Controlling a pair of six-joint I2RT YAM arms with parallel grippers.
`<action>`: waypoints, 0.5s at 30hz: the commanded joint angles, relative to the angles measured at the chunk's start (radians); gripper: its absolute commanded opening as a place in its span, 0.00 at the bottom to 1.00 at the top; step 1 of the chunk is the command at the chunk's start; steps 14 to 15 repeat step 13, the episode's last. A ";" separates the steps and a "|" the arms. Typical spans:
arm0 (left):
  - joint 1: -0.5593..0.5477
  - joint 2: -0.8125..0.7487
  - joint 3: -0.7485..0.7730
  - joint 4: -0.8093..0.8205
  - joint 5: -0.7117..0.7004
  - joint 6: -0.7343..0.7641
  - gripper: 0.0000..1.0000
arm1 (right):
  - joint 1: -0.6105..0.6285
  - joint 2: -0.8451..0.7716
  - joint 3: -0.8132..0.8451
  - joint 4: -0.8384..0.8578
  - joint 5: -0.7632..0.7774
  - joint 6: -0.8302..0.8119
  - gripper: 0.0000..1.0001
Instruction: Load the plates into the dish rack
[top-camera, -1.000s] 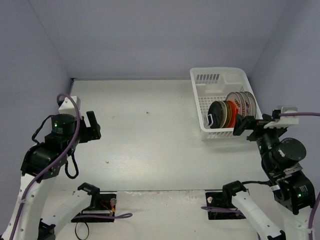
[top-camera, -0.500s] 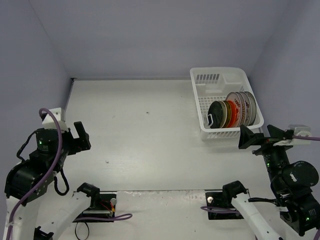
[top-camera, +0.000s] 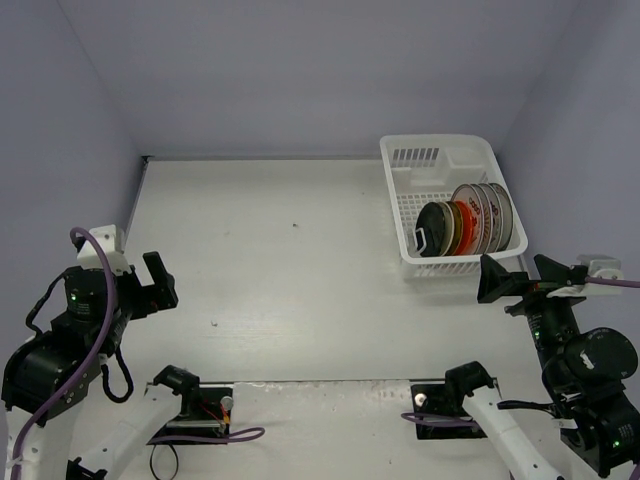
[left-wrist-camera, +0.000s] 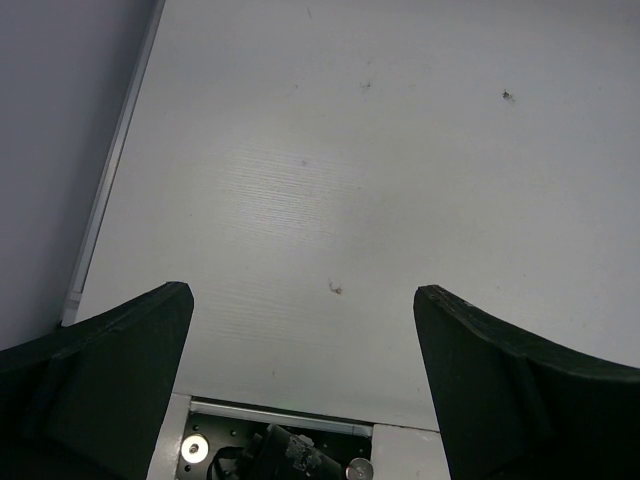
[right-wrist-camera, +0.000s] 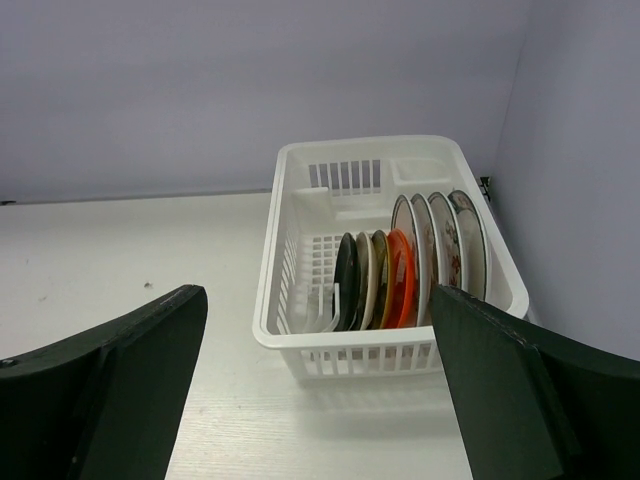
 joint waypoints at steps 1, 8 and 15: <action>0.000 0.026 0.031 0.017 -0.009 -0.003 0.97 | 0.001 0.003 0.010 0.061 0.002 0.001 1.00; 0.000 0.020 0.016 0.016 -0.012 -0.005 0.97 | 0.002 -0.002 0.030 0.043 0.010 -0.019 1.00; -0.001 0.019 0.011 0.016 -0.004 -0.009 0.97 | 0.004 -0.012 0.030 0.040 0.016 -0.024 1.00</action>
